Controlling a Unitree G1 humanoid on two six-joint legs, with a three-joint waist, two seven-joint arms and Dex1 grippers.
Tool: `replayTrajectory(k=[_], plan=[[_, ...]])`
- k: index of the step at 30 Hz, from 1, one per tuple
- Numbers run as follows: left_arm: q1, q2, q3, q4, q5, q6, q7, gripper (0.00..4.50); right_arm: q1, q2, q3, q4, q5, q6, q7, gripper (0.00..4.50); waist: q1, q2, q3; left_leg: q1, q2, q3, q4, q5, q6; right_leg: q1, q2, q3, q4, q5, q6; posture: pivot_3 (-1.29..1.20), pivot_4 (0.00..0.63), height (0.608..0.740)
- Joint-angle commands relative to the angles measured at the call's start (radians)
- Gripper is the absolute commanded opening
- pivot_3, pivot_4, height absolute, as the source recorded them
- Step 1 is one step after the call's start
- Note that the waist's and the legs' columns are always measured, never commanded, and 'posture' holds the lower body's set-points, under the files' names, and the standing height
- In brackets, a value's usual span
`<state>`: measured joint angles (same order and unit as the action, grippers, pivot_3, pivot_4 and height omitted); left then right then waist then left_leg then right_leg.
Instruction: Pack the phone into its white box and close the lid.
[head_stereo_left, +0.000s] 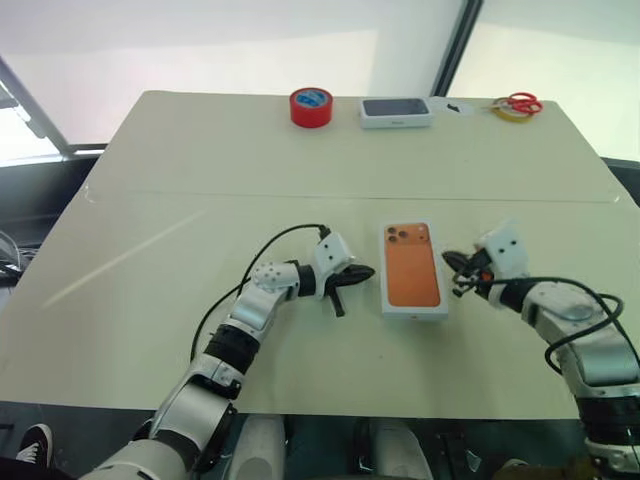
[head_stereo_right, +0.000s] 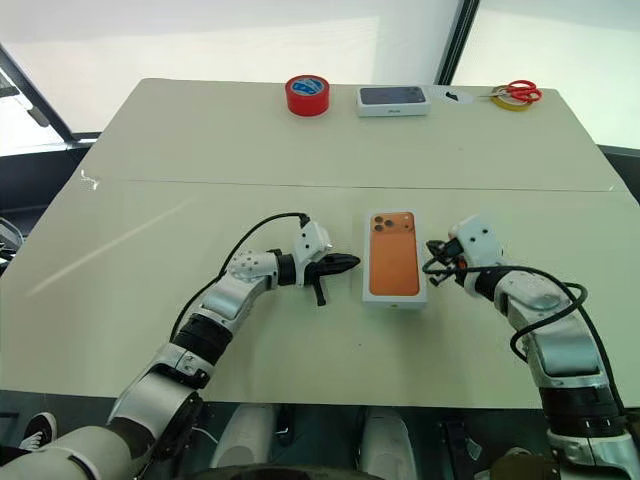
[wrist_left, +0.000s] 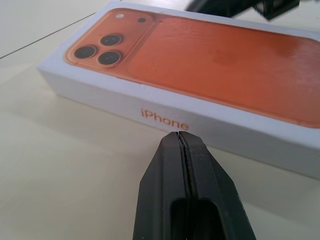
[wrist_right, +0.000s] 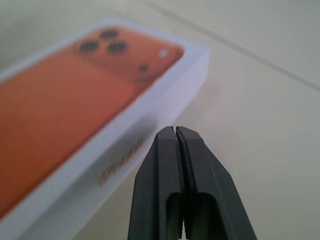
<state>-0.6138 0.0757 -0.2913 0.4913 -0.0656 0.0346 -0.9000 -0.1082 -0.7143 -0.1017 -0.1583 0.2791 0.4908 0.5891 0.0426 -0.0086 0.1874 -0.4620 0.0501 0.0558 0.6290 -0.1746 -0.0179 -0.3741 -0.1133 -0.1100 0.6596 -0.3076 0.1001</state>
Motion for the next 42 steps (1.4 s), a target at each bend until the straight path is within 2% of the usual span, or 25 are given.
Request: replayTrajectory(k=[1, 7, 13, 20, 25, 28, 31, 34, 36, 38, 40, 42], plan=[[-0.030, -0.028, -0.009, -0.014, -0.001, -0.002, 0.007, 0.00, 0.055, -0.029, -0.013, -0.037, -0.010, -0.021, 0.046, 0.07, -0.003, 0.000, 0.000, 0.000, 0.000, 0.000, 0.000, 0.000, 0.000, 0.000, 0.000, 0.000, 0.000, 0.000, 0.000, 0.00, 0.150, 0.740], [-0.049, -0.035, 0.001, -0.081, -0.022, 0.026, 0.003, 0.00, 0.069, -0.050, -0.019, -0.093, -0.029, -0.034, 0.062, 0.07, -0.004, 0.000, 0.000, 0.000, 0.000, 0.000, 0.000, 0.000, 0.000, 0.000, 0.000, 0.000, 0.000, 0.000, 0.000, 0.00, 0.150, 0.740], [-0.047, -0.020, -0.007, -0.085, -0.008, 0.026, 0.004, 0.00, 0.064, -0.064, 0.015, -0.097, -0.085, -0.068, 0.078, 0.07, -0.003, 0.000, 0.000, 0.000, 0.000, 0.000, 0.000, 0.000, 0.000, 0.000, 0.000, 0.000, 0.000, 0.000, 0.000, 0.00, 0.150, 0.740], [-0.035, -0.011, 0.022, -0.101, -0.042, 0.046, 0.012, 0.00, 0.059, -0.069, -0.010, -0.066, -0.107, -0.090, 0.093, 0.07, -0.004, 0.000, 0.000, 0.001, 0.000, 0.000, 0.000, 0.000, 0.000, 0.000, 0.000, 0.000, 0.000, 0.000, 0.000, 0.00, 0.150, 0.740], [-0.109, -0.072, 0.102, -0.104, -0.126, 0.079, 0.052, 0.00, -0.049, -0.025, -0.127, 0.005, -0.017, -0.078, 0.064, 0.07, -0.003, 0.000, 0.000, 0.000, 0.000, 0.000, 0.001, 0.000, 0.000, 0.000, 0.000, 0.000, 0.000, 0.000, 0.000, 0.00, 0.150, 0.740], [-0.170, -0.108, 0.119, -0.051, -0.125, 0.061, 0.082, 0.00, -0.084, -0.002, -0.150, -0.008, 0.046, -0.067, 0.097, 0.07, -0.001, 0.000, 0.000, 0.000, 0.000, -0.001, 0.001, 0.000, 0.000, 0.001, 0.000, -0.001, 0.000, 0.000, 0.000, 0.00, 0.150, 0.740], [-0.226, -0.120, 0.062, 0.069, -0.030, -0.013, 0.114, 0.00, -0.088, 0.009, -0.115, -0.023, 0.049, -0.061, 0.107, 0.07, -0.003, 0.000, 0.000, 0.001, 0.000, -0.001, 0.000, 0.000, 0.000, 0.002, 0.000, -0.001, 0.000, 0.000, 0.001, 0.00, 0.150, 0.740], [-0.254, -0.115, -0.009, 0.187, 0.066, -0.041, 0.126, 0.00, -0.047, -0.014, -0.010, -0.017, -0.047, -0.094, 0.115, 0.07, -0.003, 0.000, 0.000, 0.001, 0.000, -0.001, 0.000, 0.000, 0.000, 0.001, 0.000, -0.001, 0.001, 0.000, 0.001, 0.00, 0.150, 0.740], [-0.245, -0.092, -0.064, 0.234, 0.125, -0.021, 0.105, 0.00, -0.008, -0.040, 0.068, -0.013, -0.126, -0.107, 0.115, 0.07, -0.004, 0.000, 0.000, 0.001, 0.000, -0.001, 0.001, 0.000, 0.000, 0.001, 0.000, -0.001, 0.002, 0.000, 0.001, 0.00, 0.150, 0.740], [-0.213, -0.054, -0.125, 0.246, 0.183, -0.036, 0.076, 0.00, 0.026, -0.040, 0.103, -0.020, -0.142, -0.090, 0.120, 0.07, -0.006, -0.002, -0.002, 0.001, 0.000, -0.001, 0.001, 0.000, 0.000, 0.001, 0.000, -0.001, 0.002, 0.000, 0.001, 0.00, 0.150, 0.740], [-0.187, -0.039, -0.120, 0.222, 0.166, 0.006, 0.052, 0.00, 0.041, -0.028, 0.110, -0.029, -0.146, -0.083, 0.111, 0.07, -0.006, -0.004, -0.012, 0.003, 0.001, -0.001, 0.000, 0.000, 0.000, 0.003, 0.001, -0.001, 0.002, -0.001, 0.001, 0.00, 0.150, 0.740], [-0.180, -0.044, -0.071, 0.182, 0.107, 0.122, 0.036, 0.00, 0.038, -0.011, 0.097, -0.038, -0.123, -0.058, 0.110, 0.07, -0.006, -0.005, -0.018, 0.005, 0.001, -0.001, 0.000, -0.001, 0.000, 0.004, 0.001, -0.001, 0.001, -0.001, 0.001, 0.00, 0.150, 0.740]])
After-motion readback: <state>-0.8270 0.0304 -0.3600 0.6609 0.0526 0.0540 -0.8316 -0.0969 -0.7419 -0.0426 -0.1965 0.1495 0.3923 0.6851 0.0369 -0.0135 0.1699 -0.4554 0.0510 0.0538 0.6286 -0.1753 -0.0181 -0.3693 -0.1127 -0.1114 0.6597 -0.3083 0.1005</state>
